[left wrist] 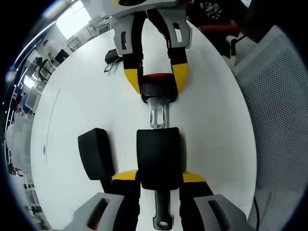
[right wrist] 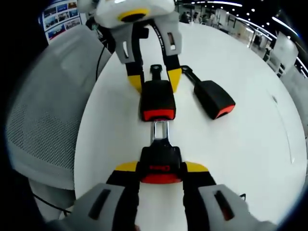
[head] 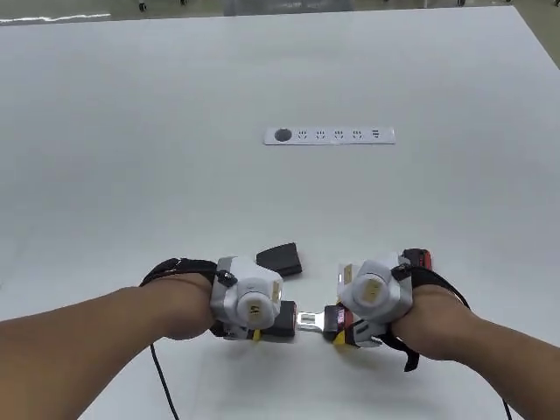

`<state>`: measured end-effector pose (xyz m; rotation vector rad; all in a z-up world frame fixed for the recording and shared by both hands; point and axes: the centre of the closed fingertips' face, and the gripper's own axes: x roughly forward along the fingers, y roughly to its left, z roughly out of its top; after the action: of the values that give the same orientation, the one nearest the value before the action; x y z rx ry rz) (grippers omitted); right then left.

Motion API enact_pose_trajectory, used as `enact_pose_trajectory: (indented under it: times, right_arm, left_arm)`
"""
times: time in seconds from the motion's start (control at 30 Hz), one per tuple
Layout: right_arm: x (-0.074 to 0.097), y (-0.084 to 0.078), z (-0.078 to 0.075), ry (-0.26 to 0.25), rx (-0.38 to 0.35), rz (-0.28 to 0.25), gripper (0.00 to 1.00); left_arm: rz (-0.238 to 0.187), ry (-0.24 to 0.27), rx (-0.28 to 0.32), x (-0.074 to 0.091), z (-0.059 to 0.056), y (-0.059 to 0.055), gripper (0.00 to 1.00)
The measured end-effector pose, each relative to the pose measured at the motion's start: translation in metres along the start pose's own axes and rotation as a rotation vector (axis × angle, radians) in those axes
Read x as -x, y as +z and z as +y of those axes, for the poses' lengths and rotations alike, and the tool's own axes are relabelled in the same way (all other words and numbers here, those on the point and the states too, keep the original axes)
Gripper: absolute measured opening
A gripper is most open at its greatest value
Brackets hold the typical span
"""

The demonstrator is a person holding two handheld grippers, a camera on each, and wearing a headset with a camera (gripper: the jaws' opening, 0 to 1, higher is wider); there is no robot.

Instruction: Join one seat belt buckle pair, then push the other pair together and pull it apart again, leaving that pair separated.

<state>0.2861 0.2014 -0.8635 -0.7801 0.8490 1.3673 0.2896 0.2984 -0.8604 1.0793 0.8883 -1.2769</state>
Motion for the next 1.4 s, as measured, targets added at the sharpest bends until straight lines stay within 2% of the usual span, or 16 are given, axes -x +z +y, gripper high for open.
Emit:
enact_pose_trajectory:
  times: [0.17, 0.4, 0.77, 0.87, 1.07, 1.4]
  right_arm:
    - [0.0, 0.001, 0.001, 0.007, 0.01, 0.011, 0.34]
    - [0.001, 0.001, 0.001, -0.011, 0.014, 0.019, 0.34]
    - [-0.004, 0.012, 0.004, -0.016, 0.026, -0.007, 0.34]
    - [-0.006, 0.014, 0.004, -0.014, 0.009, -0.029, 0.34]
    - [-0.006, 0.014, 0.003, -0.016, 0.016, -0.031, 0.33]
    - [-0.009, 0.019, 0.001, -0.015, 0.025, -0.009, 0.32]
  left_arm:
    - [0.003, -0.007, 0.004, 0.0, 0.0, 0.0, 0.31]
    - [0.001, -0.003, 0.008, 0.0, 0.0, 0.0, 0.31]
    - [0.008, -0.002, 0.009, 0.0, 0.0, 0.0, 0.31]
    - [0.004, 0.0, -0.004, 0.0, -0.001, 0.0, 0.31]
    - [-0.001, -0.006, -0.012, 0.0, -0.001, 0.0, 0.31]
    - [0.0, -0.017, -0.012, -0.001, -0.001, 0.001, 0.31]
